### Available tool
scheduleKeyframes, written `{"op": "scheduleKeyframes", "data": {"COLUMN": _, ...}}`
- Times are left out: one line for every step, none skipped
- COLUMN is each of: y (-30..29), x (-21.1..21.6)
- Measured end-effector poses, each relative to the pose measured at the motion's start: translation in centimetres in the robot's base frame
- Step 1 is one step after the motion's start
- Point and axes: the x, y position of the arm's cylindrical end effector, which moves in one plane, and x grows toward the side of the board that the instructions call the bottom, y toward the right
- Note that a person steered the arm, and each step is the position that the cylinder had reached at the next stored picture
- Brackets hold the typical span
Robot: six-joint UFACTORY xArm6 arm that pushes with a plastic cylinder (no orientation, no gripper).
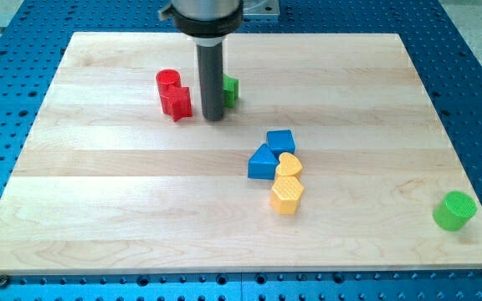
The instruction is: Push the green star into the red star
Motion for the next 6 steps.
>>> {"op": "scheduleKeyframes", "data": {"y": 5.5, "x": 0.9}}
{"op": "scheduleKeyframes", "data": {"y": 8.4, "x": 0.2}}
{"op": "scheduleKeyframes", "data": {"y": 5.4, "x": -1.9}}
{"op": "scheduleKeyframes", "data": {"y": 1.6, "x": -2.3}}
{"op": "scheduleKeyframes", "data": {"y": 0.5, "x": -2.3}}
{"op": "scheduleKeyframes", "data": {"y": 6.0, "x": -2.3}}
